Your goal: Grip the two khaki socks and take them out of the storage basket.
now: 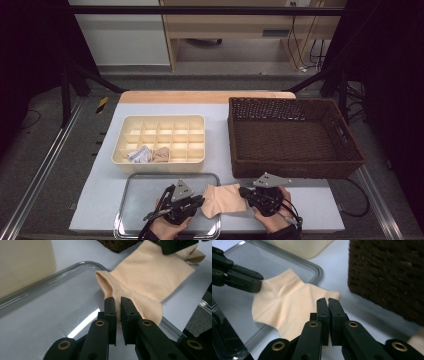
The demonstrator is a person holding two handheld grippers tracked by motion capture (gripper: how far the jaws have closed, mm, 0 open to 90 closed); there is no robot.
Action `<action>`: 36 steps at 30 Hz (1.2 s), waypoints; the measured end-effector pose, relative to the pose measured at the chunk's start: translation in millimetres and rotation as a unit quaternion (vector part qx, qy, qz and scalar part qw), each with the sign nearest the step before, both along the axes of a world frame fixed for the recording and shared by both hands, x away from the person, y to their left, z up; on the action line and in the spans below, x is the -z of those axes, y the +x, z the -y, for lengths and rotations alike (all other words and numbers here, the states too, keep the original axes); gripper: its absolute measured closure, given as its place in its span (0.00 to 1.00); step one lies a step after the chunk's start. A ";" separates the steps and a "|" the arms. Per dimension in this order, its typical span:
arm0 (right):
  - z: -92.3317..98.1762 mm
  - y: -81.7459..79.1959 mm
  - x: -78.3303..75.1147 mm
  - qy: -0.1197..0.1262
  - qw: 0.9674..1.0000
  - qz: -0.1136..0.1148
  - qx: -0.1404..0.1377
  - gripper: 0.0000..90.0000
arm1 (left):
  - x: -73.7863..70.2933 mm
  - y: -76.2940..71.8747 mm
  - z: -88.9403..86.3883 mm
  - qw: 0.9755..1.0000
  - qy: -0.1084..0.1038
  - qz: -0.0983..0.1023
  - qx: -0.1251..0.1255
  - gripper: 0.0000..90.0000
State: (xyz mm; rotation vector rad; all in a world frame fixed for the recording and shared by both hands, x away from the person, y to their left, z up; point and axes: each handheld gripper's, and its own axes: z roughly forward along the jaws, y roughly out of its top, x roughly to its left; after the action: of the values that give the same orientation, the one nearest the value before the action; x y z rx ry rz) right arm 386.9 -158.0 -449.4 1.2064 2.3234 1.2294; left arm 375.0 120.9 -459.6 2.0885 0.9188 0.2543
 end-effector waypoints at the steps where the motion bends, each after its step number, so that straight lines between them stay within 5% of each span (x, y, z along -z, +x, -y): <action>1: -3.5 0.7 -3.0 -0.005 1.000 0.006 -0.005 0.98 | -0.9 -0.5 -2.4 1.000 0.000 0.000 0.000 0.92; 6: -23.6 3.6 -9.6 -0.026 0.999 0.014 -0.023 0.98 | -3.4 -2.4 -17.1 1.000 0.010 0.002 -0.007 0.92; 14: -51.3 7.0 8.2 -0.037 0.998 -0.008 -0.052 0.97 | 10.1 -3.3 -33.7 1.000 0.015 -0.010 -0.013 0.92; 18: -60.1 5.6 14.6 -0.037 0.997 -0.014 -0.060 0.93 | 14.2 -1.6 -36.8 1.000 0.002 -0.021 -0.017 0.92; 21: -64.7 3.7 18.8 -0.041 0.997 -0.017 -0.068 0.90 | 15.7 -3.6 -36.7 1.000 0.015 -0.008 -0.021 0.92; 24: -59.9 2.4 14.1 -0.033 0.997 -0.009 -0.068 0.88 | 17.0 -3.1 -37.3 1.000 0.018 -0.009 -0.018 0.91; 29: -31.5 1.3 0.5 -0.005 0.999 0.018 -0.029 0.88 | 17.5 -2.0 -39.9 0.999 0.014 -0.007 -0.028 0.91; 36: -15.9 9.7 24.3 -0.026 0.999 -0.022 0.001 0.86 | 17.6 -4.5 -38.0 0.999 0.026 0.005 -0.032 0.91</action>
State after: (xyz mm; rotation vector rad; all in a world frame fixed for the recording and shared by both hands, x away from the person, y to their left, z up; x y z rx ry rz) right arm 396.5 -142.0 -473.7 1.2291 2.3698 1.1462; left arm 370.4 158.9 -477.2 2.1051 0.9824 0.3245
